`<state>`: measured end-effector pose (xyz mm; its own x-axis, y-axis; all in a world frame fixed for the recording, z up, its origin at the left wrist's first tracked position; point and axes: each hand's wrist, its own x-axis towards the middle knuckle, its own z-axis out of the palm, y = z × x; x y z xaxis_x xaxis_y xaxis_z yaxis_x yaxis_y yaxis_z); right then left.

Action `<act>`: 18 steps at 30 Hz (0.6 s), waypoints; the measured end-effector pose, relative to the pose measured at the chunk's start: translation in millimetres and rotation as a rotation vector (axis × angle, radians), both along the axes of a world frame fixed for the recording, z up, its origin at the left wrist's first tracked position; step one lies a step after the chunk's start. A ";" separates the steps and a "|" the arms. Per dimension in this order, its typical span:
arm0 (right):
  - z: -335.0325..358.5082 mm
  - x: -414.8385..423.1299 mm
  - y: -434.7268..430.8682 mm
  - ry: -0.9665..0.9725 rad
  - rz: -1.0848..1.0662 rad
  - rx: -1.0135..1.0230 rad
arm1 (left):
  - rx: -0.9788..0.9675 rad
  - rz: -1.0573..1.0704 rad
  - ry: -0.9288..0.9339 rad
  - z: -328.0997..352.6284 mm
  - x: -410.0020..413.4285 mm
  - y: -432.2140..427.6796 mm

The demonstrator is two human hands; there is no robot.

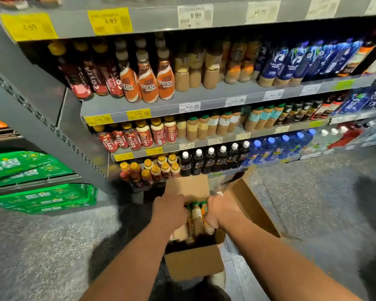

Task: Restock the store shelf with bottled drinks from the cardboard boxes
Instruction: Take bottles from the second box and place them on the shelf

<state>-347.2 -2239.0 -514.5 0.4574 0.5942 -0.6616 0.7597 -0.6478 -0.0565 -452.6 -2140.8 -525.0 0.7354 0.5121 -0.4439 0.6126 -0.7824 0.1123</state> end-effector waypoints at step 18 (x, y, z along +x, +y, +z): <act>-347.7 13.2 -32.6 0.329 -0.558 -0.061 | -0.557 0.509 -0.018 -330.1 5.7 -33.4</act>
